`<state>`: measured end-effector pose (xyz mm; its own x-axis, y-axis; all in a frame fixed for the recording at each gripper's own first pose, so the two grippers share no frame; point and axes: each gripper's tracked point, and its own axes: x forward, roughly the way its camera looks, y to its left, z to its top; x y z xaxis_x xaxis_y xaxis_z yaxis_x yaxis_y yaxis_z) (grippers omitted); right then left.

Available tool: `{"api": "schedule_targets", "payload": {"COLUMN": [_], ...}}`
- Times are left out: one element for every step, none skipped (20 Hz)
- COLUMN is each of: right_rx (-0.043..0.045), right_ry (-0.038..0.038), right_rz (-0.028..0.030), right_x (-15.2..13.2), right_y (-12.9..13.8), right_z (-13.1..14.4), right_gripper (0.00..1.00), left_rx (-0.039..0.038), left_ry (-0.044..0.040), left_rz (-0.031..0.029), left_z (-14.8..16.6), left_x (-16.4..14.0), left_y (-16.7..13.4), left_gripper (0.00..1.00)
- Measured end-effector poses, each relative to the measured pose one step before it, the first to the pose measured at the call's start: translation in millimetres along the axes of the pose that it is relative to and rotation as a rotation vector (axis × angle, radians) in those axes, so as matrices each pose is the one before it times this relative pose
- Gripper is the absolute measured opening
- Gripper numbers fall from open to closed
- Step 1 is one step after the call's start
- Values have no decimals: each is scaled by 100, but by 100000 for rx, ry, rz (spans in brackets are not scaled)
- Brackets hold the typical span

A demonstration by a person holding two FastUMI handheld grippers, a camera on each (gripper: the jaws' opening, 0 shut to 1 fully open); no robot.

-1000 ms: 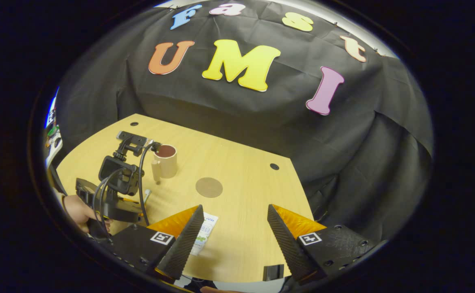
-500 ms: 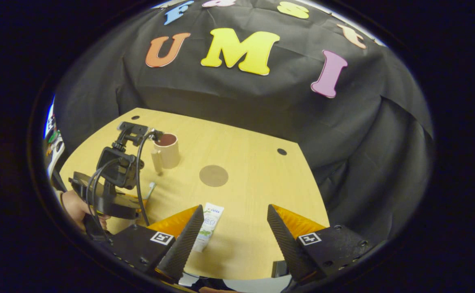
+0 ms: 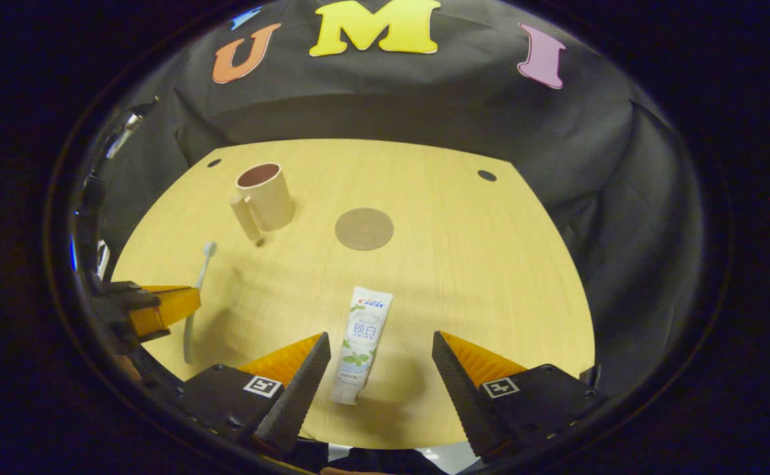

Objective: Put the toothbrush and toothpaste on the desktop into the cup, then pick up the cup and place it on the coaster on the desktop.

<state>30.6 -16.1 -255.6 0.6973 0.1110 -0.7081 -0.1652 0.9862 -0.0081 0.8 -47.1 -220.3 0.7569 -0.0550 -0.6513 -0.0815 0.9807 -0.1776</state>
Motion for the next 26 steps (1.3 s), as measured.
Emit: {"api": "schedule_targets", "payload": {"right_rx": [559, 280, 301, 945, 1140, 950, 1166, 1051, 1051, 1059, 1219, 1167, 593, 690, 1001, 1317, 871, 833, 886, 260, -267, -134, -186, -580, -705, -477], "right_ry": [2366, 2706, 3244, 3051, 3043, 2705, 2008, 1630, 1294, 1172, 554, 722, 303, 295, 581, 725, 885, 757, -648, 322, -42, 68, -330, 166, -73, 463], "right_rz": [1093, 1560, 899, 846, 260, -279, 315, -258, 317, 435, 873, 228, -445, -53, -122, 231, -257, -1081, -804, 555, 708, 495, 211, 8, 118, 1301], "right_x": [623, 661, 771, 695, 604, 492, 513, 505, 384, 290, 247, 133, 277, 198, 52, 144, 240, -80, 206, -24, -36, 7, -6, 14, 8, -102], "right_y": [373, 629, 589, 437, 189, 35, 106, -43, 113, 96, 208, 68, -96, -20, 2, 36, -95, -294, -230, -109, 11, -68, 14, -12, -41, 116], "right_z": [-486, -373, -705, -582, -624, -407, -357, -229, -208, -69, -37, 43, 12, 61, -11, 31, -127, 1, 188, -49, -45, 29, -30, -22, -8, -137], "right_gripper": [94, 94, 90, 96, 94, 92, 91, 90, 88, 84, 81, 77, 74, 72, 71, 65, 63, 61, 60, 49, 44, 46, 44, 46, 46, 43], "left_rx": [-1404, -737, 167, 381, 209, 146, 67, -623, -578, -380, -239, -98, -581, -518, -819, -1157, -940, -494, -333, -482, -491, -416, -529, -21, 499, 754], "left_ry": [-1850, -1885, -1973, -2500, -2581, -2469, -2451, -2668, -2888, -2943, -3365, -3335, -3179, -2214, -1686, -1825, -2360, -2591, -2292, -1724, -1417, -1030, -993, -1070, -1371, -1452], "left_rz": [-271, 112, 1360, 837, 721, 355, 516, 51, -217, 889, 1226, 898, 412, -159, 156, -251, -73, 665, -124, -415, -347, -320, -598, -471, -295, -781], "left_z": [657, 756, 839, 1031, 546, 874, 541, 981, 896, 961, 971, 1154, 339, 788, 74, 779, 745, 1046, 797, 783, 606, 597, 520, 523, 627, 620], "left_x": [-899, -853, -878, -866, -1498, -872, -674, -848, -851, -764, -750, -615, -296, -872, 158, -356, -267, -243, 11, -49, 182, 155, 185, 217, 297, 241], "left_y": [84, 130, 377, 360, 356, 457, 221, 244, 104, 324, 554, 381, -93, 317, -205, 165, 131, 401, 154, -32, 77, -40, 4, -115, -15, -113], "left_gripper": [7, 7, 7, 7, 7, 7, 7, 6, 7, 7, 7, 7, 7, 6, 6, 7, 6, 6, 6, 6, 6, 6, 6, 6, 6, 6]}}
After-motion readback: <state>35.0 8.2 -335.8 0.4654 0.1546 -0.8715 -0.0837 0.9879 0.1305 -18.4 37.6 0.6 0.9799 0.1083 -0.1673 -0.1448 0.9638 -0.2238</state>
